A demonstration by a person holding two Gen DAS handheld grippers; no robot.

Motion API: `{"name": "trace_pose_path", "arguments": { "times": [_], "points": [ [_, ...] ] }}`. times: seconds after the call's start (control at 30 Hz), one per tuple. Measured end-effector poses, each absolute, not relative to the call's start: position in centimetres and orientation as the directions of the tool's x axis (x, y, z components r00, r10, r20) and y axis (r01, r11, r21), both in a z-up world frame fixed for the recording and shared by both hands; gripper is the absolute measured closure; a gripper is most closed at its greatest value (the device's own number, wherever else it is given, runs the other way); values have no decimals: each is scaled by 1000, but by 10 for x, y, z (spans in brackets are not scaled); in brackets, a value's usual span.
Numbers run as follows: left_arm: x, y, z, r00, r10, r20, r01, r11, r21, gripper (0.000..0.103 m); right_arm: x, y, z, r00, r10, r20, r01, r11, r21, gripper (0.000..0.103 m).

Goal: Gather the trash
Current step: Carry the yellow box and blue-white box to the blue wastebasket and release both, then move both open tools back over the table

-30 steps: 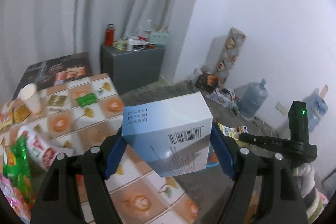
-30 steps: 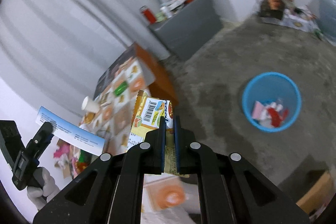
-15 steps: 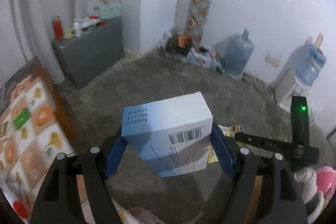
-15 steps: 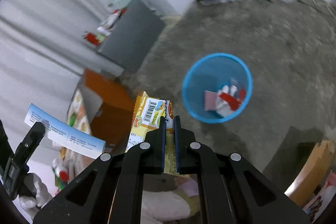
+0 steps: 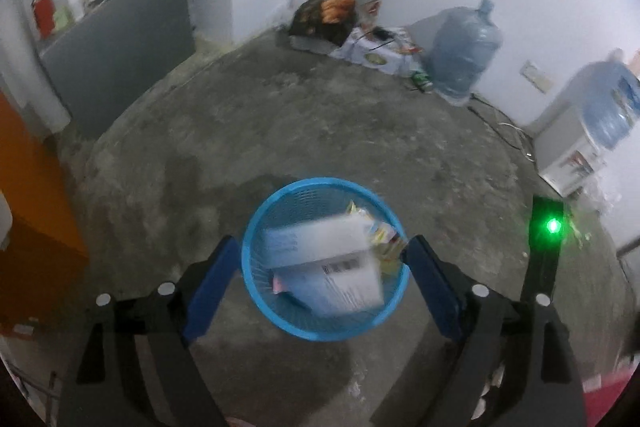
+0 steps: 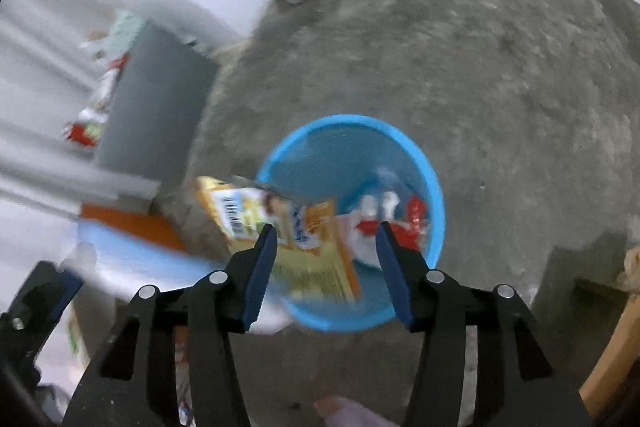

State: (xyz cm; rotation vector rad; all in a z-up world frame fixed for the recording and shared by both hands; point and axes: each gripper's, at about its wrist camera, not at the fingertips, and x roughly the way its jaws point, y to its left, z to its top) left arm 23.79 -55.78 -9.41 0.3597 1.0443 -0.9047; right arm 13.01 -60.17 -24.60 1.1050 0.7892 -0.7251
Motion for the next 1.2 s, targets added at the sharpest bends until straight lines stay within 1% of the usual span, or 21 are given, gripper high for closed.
{"name": "trace_pose_path", "arguments": {
  "times": [0.13, 0.2, 0.3, 0.5, 0.63, 0.73, 0.77, 0.83, 0.87, 0.93, 1.0, 1.03, 1.1, 1.2],
  "points": [
    [237, -545, -102, 183, -494, -850, 784, 594, -177, 19, 114, -594, -261, 524, -104, -845, 833, 270, 483, 53],
    [234, -540, -101, 197, -502, -842, 790, 590, -167, 19, 105, -589, -261, 516, -111, -849, 837, 277, 472, 53],
    [232, -525, -88, 205, -540, -816, 778, 596, -199, 19, 83, -578, -251, 530, -135, -837, 832, 274, 482, 53],
    [208, -486, -34, 255, -644, -721, 775, 583, -246, 19, 55, -551, -221, 568, -216, -794, 810, 314, 495, 53],
    [181, -442, 5, 282, -715, -640, 774, 563, -289, 19, 38, -513, -186, 604, -271, -750, 780, 397, 484, 53],
    [160, -411, 21, 288, -740, -608, 778, 551, -303, 19, 30, -481, -160, 644, -297, -705, 741, 469, 480, 53],
    [149, -395, 27, 291, -747, -597, 785, 544, -297, 19, 29, -471, -153, 655, -304, -692, 730, 492, 475, 51],
    [134, -372, 34, 312, -746, -588, 792, 547, -273, 19, 27, -447, -135, 673, -322, -666, 705, 552, 445, 44],
    [125, -355, 40, 326, -747, -579, 796, 547, -259, 19, 28, -438, -129, 675, -331, -659, 698, 577, 425, 38],
    [109, -324, 50, 352, -751, -559, 800, 551, -238, 17, 27, -417, -110, 695, -349, -628, 669, 634, 388, 34],
    [98, -299, 57, 379, -748, -545, 802, 560, -210, 15, 28, -396, -89, 723, -372, -581, 631, 698, 339, 21],
    [93, -285, 60, 395, -743, -541, 799, 568, -196, 14, 29, -389, -81, 731, -386, -562, 624, 712, 322, 19],
    [84, -254, 66, 430, -726, -537, 784, 596, -177, 13, 30, -372, -64, 756, -403, -515, 596, 749, 290, 7],
    [77, -211, 70, 473, -697, -539, 743, 644, -182, 12, 38, -346, -46, 789, -383, -480, 540, 805, 246, 7]
  ]
}}
